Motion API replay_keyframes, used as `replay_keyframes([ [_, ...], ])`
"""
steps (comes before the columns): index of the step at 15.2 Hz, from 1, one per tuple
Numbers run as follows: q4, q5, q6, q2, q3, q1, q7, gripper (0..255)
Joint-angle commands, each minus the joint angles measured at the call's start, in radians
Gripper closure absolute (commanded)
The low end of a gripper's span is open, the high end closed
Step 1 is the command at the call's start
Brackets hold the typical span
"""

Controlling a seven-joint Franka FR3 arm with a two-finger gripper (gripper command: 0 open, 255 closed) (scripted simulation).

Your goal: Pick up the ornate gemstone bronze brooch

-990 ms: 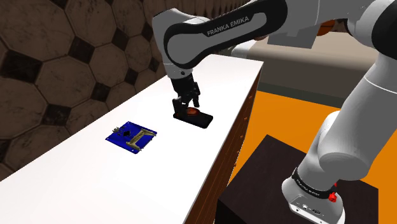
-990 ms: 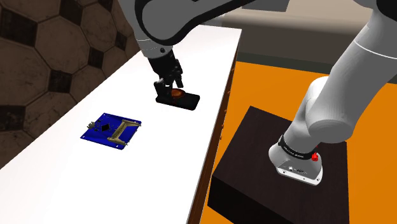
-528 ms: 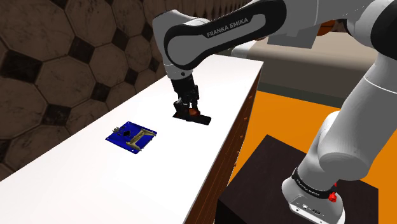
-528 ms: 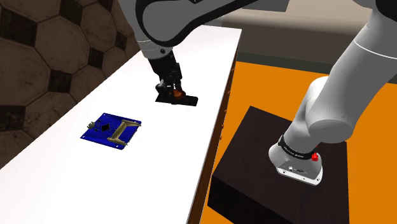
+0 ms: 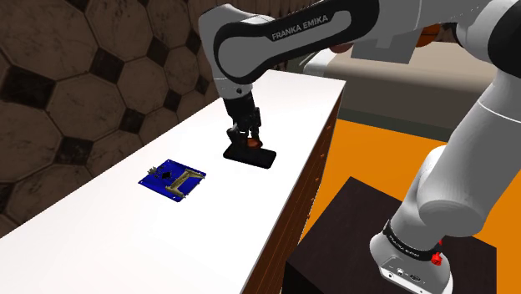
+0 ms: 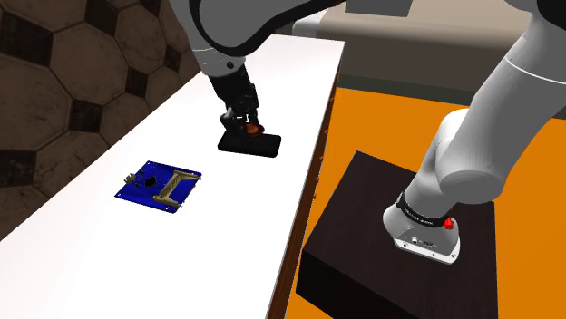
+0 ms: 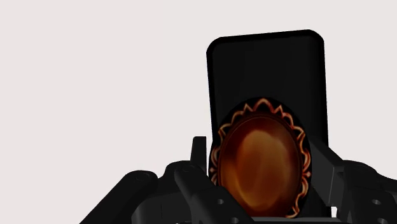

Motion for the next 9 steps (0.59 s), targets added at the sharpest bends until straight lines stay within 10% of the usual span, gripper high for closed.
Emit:
replay_keyframes([
  [1,0.022,0.001,-0.025,-0.003,0.0,0.0,0.001,255],
  [9,0.122,0.002,-0.132,-0.01,-0.001,0.0,-0.001,255],
])
